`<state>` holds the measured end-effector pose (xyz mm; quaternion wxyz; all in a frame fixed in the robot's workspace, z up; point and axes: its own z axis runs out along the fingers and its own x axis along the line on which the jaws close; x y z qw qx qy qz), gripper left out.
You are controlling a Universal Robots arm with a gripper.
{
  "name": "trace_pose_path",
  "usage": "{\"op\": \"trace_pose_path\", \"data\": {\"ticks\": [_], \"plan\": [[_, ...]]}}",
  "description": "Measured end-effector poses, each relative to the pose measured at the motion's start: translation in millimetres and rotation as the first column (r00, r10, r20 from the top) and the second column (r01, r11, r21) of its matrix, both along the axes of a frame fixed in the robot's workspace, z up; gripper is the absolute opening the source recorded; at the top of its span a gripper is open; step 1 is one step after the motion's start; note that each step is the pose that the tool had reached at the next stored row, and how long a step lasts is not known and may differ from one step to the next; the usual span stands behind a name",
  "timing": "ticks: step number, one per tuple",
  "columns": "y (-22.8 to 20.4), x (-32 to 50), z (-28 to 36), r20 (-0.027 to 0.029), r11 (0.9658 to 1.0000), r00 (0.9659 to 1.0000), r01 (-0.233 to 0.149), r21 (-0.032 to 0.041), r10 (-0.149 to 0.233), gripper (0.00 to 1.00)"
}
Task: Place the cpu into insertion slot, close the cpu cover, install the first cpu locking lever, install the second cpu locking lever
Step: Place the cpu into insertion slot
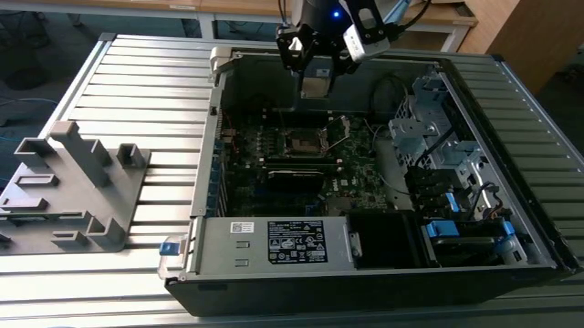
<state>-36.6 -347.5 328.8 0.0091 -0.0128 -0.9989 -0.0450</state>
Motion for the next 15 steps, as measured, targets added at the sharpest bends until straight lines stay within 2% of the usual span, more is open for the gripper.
{"op": "trace_pose_path", "data": {"ticks": [15], "plan": [[0.0,-0.1,-9.2,0.0000,1.0000,1.0000,0.000,0.0002,0.000,0.54]]}}
